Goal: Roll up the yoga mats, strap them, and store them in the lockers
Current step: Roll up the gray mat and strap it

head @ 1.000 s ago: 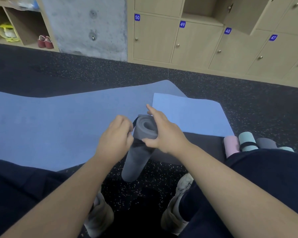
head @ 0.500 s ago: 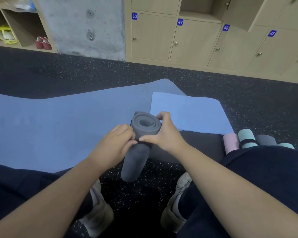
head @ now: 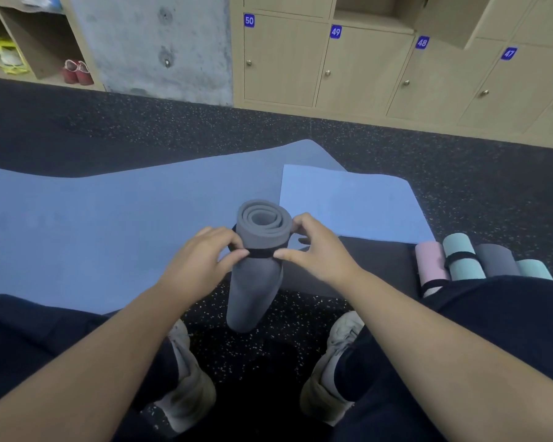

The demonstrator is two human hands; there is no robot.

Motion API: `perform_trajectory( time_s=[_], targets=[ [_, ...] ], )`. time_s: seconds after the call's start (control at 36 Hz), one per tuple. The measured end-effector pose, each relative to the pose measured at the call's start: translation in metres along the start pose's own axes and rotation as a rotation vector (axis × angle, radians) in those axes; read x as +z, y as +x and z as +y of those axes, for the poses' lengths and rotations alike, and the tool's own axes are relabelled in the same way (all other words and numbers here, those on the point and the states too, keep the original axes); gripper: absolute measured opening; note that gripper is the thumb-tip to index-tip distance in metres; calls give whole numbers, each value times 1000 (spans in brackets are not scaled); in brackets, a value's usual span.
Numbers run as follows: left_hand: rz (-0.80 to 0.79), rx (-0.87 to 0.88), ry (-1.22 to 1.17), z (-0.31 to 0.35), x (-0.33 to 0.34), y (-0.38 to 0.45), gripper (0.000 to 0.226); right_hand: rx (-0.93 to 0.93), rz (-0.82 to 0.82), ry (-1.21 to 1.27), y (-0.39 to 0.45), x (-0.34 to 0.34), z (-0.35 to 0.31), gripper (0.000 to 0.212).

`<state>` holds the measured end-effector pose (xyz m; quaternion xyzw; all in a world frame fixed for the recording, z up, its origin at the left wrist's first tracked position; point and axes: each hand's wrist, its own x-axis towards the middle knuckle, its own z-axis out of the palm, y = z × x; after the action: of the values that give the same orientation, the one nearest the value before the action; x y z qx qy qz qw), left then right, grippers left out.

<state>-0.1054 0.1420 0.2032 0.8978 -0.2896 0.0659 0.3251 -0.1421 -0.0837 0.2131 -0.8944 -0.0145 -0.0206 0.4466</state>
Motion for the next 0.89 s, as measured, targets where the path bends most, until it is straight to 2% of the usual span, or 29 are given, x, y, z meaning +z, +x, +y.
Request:
perform_trajectory(
  time_s=[0.14, 0.28, 0.36, 0.44, 0.53, 0.61, 0.72, 0.89],
  targets=[
    [33, -79, -49, 7, 1, 3, 16, -35, 34, -69, 1, 0, 12, 23],
    [33, -117, -47, 4, 0, 5, 15, -141, -5, -205, 3, -9, 9, 17],
    [16, -121, -32, -2, 1, 9, 17, -210, -65, -329, 9, -9, 14, 28],
    [21, -131, -21, -5, 3, 12, 18, -265, -75, -455, 13, -9, 16, 50],
    [1, -140, -2, -8, 5, 14, 19, -294, -76, -544, 13, -9, 20, 57],
    [-57, -166, 29, -14, 10, 12, 20, -279, -85, -632, 13, -8, 27, 52],
    [-131, -222, 18, -20, 21, 6, 21, -185, -119, -654, 14, -6, 36, 28],
    [-184, -257, 98, -27, 33, 6, 26, -64, -170, -715, 13, -1, 44, 29]
  ],
)
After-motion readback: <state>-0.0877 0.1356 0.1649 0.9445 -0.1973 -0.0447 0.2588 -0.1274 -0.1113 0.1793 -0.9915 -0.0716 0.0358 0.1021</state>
